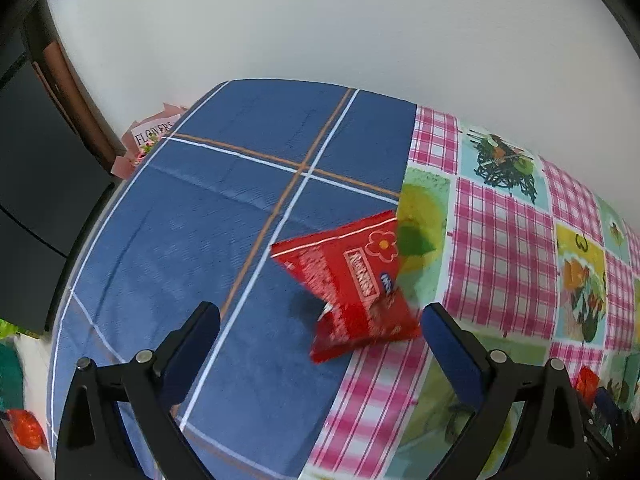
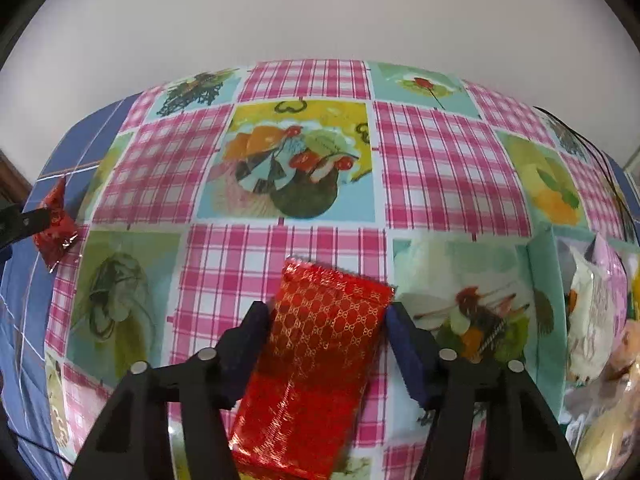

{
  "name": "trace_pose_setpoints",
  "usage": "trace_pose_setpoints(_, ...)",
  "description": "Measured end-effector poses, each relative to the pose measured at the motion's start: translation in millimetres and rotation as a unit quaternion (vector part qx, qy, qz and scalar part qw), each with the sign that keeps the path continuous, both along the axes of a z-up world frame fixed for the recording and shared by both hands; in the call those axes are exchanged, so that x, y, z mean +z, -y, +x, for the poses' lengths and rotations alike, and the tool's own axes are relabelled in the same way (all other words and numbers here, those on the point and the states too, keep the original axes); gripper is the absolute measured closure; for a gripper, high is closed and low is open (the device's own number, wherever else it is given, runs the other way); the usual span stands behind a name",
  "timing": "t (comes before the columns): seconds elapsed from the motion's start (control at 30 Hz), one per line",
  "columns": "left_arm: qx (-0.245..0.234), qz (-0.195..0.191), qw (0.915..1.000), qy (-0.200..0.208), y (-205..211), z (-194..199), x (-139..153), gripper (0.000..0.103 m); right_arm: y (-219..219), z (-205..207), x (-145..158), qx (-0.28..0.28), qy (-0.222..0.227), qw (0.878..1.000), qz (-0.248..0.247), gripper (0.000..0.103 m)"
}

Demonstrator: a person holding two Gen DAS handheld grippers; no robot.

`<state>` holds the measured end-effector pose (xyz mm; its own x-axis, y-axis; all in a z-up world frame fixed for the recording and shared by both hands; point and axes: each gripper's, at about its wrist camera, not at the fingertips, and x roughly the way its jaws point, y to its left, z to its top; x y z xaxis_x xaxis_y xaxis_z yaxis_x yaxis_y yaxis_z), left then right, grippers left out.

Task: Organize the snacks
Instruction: 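Grasp the red wafer bar with right tool while left tool grasps the red candy, then carry the red wafer and red candy into the white tray and open both tools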

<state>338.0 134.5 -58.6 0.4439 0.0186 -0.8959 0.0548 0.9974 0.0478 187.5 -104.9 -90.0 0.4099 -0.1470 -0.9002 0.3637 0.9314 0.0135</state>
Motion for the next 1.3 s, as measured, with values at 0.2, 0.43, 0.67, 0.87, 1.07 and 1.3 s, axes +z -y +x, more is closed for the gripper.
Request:
trace_pose_setpoints(0.2, 0.006, -0.005, 1.0, -0.001, 6, 12, -10, 0.033, 9, -2, 6, 0.027, 0.014, 0.999, -0.011, 0.044)
trace_pose_setpoints(0.43, -0.003, 0.007, 1.0, 0.003, 16, 9, -12, 0.061, 1, 18, -1, 0.049, 0.019, 0.998, -0.019, 0.047)
trace_pose_setpoints(0.67, 0.023, -0.014, 0.9996, 0.005, 20, -20, 5, 0.061, -11, 1, 4, 0.077, 0.017, 0.997, -0.027, 0.053)
trace_pose_setpoints(0.87, 0.041, -0.033, 0.9986, 0.012, 32, -62, 22, 0.061, -15, -23, 8, 0.083, 0.016, 0.996, -0.014, 0.055)
trace_pose_setpoints(1.07, 0.068, -0.085, 0.9939, 0.017, 40, -113, 39, 0.061, -8, -58, 28, 0.075, 0.036, 0.996, -0.004, 0.058)
trace_pose_setpoints(1.3, 0.077, -0.1, 0.9913, 0.037, 59, -168, 70, 0.061, 10, -109, 61, 0.062, 0.073, 0.995, 0.014, 0.058)
